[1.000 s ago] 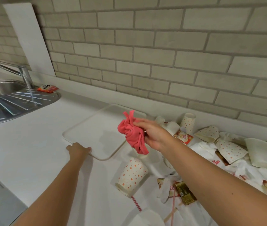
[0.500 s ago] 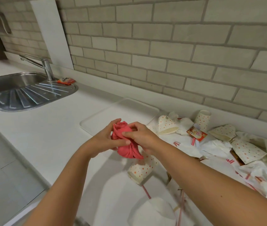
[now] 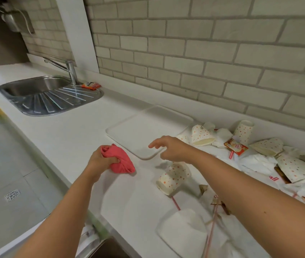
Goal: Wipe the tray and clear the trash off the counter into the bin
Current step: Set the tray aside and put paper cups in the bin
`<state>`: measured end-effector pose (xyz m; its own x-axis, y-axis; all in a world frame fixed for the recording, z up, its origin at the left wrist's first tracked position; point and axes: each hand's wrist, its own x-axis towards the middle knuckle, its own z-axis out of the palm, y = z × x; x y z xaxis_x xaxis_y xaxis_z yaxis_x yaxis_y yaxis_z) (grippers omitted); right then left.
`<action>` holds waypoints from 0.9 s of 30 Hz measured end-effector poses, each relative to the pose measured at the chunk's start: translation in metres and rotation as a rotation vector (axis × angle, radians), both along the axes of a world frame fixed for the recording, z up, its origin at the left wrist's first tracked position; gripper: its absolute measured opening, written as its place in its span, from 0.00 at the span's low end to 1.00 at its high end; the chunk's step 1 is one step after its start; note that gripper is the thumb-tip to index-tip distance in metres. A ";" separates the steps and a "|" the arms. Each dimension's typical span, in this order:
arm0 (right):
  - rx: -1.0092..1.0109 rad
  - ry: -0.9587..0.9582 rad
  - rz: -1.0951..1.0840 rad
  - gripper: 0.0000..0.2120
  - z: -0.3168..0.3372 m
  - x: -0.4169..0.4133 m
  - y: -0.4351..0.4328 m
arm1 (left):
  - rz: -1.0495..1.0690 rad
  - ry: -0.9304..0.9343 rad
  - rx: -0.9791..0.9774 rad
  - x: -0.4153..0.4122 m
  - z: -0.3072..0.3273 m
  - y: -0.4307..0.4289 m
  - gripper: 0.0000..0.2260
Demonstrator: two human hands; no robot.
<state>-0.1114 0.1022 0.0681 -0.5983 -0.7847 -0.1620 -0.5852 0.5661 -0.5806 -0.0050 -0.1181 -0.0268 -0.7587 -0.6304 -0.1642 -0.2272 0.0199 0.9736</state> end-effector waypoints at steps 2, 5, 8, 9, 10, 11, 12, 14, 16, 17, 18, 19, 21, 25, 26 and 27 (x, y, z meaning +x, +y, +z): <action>0.108 0.084 -0.005 0.24 0.000 -0.004 0.007 | 0.016 -0.022 -0.038 0.003 -0.005 -0.002 0.20; 0.182 0.144 -0.108 0.23 -0.003 -0.011 0.016 | 0.051 -0.076 -0.104 0.003 -0.008 -0.006 0.25; 0.251 0.140 -0.191 0.25 -0.008 -0.015 0.024 | 0.093 -0.201 -0.255 0.002 -0.009 -0.007 0.33; 0.274 0.126 -0.219 0.26 -0.010 -0.016 0.027 | 0.110 -0.245 -0.306 0.002 -0.009 -0.005 0.35; 0.296 0.117 -0.246 0.26 -0.011 -0.016 0.029 | 0.130 -0.278 -0.353 0.002 -0.007 -0.001 0.37; 0.320 0.109 -0.268 0.25 -0.012 -0.016 0.031 | 0.148 -0.301 -0.393 0.002 -0.005 0.003 0.39; 0.340 0.097 -0.284 0.24 -0.013 -0.017 0.033 | 0.165 -0.317 -0.436 0.002 -0.003 0.008 0.40; 0.343 0.067 -0.305 0.16 -0.018 -0.018 0.037 | 0.209 -0.311 -0.531 0.004 0.004 0.021 0.41; 0.331 0.049 -0.321 0.14 -0.021 -0.016 0.040 | 0.272 -0.241 -0.628 0.007 0.013 0.036 0.38; 0.321 0.043 -0.329 0.16 -0.023 -0.015 0.042 | 0.298 -0.194 -0.664 0.008 0.018 0.045 0.36; 0.306 0.037 -0.342 0.17 -0.024 -0.014 0.043 | 0.316 -0.145 -0.687 0.009 0.023 0.053 0.34; 0.285 0.034 -0.351 0.17 -0.025 -0.013 0.045 | 0.319 -0.093 -0.702 0.010 0.028 0.063 0.32; 0.226 0.014 -0.368 0.14 -0.024 -0.009 0.050 | 0.280 0.019 -0.725 0.012 0.035 0.085 0.27; 0.096 -0.034 -0.364 0.04 -0.019 -0.002 0.064 | 0.029 0.297 -0.691 0.020 0.036 0.137 0.13; 0.065 -0.042 -0.359 0.08 -0.018 0.000 0.068 | -0.056 0.331 -0.683 0.024 0.034 0.150 0.10; 0.032 -0.043 -0.358 0.11 -0.017 0.000 0.071 | -0.136 0.341 -0.684 0.027 0.029 0.160 0.08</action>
<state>-0.1112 0.1732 0.0516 -0.8263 -0.5210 -0.2141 -0.3223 0.7490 -0.5789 0.0217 0.0415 0.0025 -0.7756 -0.4047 0.4844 0.1303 0.6483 0.7502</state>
